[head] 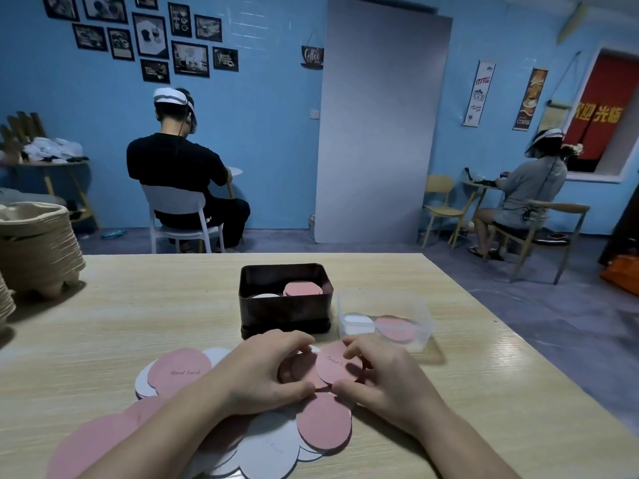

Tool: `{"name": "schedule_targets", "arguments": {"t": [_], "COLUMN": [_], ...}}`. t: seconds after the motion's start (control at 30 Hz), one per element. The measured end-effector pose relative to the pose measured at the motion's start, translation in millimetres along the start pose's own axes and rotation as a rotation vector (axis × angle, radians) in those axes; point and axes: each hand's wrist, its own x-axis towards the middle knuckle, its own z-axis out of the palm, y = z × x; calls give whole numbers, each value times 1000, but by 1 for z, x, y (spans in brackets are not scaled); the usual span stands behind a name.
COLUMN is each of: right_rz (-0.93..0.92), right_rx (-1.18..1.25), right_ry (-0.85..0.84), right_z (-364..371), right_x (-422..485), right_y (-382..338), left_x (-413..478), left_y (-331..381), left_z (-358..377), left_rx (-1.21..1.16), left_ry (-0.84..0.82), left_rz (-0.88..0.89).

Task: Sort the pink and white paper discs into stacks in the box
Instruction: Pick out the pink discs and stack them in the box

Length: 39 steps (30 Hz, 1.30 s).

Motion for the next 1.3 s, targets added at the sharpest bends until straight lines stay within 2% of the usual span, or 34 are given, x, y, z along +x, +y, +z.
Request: {"name": "schedule_targets", "arguments": {"t": [0.17, 0.27, 0.37, 0.6, 1.07, 1.3], "right_rz": [7, 36, 22, -23, -177, -197], "right_rx": [4, 109, 90, 49, 130, 208], "right_ry": [4, 28, 35, 35, 62, 183], "right_z": [1, 1, 4, 10, 24, 22], "right_x": [0, -1, -1, 2, 23, 20], "right_y": [-1, -2, 0, -4, -27, -21], "left_x": [-9, -14, -20, -26, -22, -23], "left_y": [-6, -12, -17, -14, -9, -12], "left_z": [-1, -7, -12, -18, -1, -3], "left_rx": [-96, -75, -49, -79, -54, -135], "left_ry": [52, 80, 111, 293, 270, 291], "left_rz": [-32, -48, -61, -69, 115, 99]}}
